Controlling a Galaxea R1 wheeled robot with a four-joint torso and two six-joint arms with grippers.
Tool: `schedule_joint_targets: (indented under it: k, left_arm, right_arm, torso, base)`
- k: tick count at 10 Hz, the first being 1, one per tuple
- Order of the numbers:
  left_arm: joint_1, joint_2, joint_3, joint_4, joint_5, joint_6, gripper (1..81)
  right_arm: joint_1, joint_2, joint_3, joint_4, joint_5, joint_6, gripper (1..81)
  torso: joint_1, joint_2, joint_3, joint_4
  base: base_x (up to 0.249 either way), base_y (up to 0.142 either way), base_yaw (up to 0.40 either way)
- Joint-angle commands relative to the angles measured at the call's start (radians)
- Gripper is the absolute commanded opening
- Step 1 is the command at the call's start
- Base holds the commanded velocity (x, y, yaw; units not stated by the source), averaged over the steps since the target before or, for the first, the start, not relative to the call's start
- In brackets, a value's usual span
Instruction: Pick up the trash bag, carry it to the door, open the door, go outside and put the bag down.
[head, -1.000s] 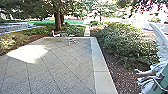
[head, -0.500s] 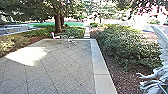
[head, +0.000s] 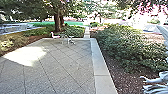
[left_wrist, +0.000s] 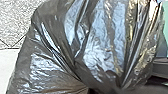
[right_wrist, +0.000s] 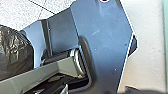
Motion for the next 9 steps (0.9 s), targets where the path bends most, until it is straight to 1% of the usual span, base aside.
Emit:
schedule_joint_targets:
  k: [1,3,4,5,6,7,9]
  left_arm:
    - [-0.026,-0.005,0.001,0.005,0.064,0.000,1.0]
    - [-0.026,-0.005,0.001,-0.002,0.064,0.000,1.0]
    - [-0.025,-0.008,0.001,-0.009,0.064,-0.002,1.0]
    - [-0.028,-0.011,0.001,-0.011,0.059,-0.011,1.0]
    - [-0.031,-0.022,0.004,-0.012,0.055,-0.014,1.0]
    - [-0.038,-0.026,0.004,-0.032,0.055,-0.014,1.0]
    - [-0.049,-0.033,0.007,-0.063,0.056,-0.014,1.0]
  right_arm:
    - [0.022,0.003,0.005,0.000,-0.064,-0.005,81.1]
    - [0.022,0.005,0.005,0.003,-0.064,-0.003,81.1]
    - [0.022,0.005,0.005,0.002,-0.064,-0.003,81.1]
    - [0.022,0.005,0.005,0.001,-0.066,-0.003,81.1]
    - [0.022,0.006,0.005,0.000,-0.064,-0.003,81.1]
    - [0.022,0.005,0.005,0.000,-0.064,-0.003,81.1]
    - [0.022,0.005,0.005,-0.002,-0.064,-0.003,81.1]
  torso:
    - [0.000,0.000,0.000,0.000]
    - [0.000,0.000,0.000,0.000]
    - [-0.001,0.000,0.000,0.025]
    - [-0.001,0.000,0.000,0.099]
    - [-0.001,0.000,0.000,0.102]
    - [-0.001,0.000,0.000,0.114]
    - [-0.001,0.000,0.000,0.184]
  base:
    - [0.000,0.000,0.000]
    - [0.000,0.000,0.000]
    - [0.000,0.000,0.000]
    - [0.000,0.000,0.000]
    - [0.000,0.000,0.000]
    - [0.000,0.000,0.000]
    - [0.000,0.000,0.000]
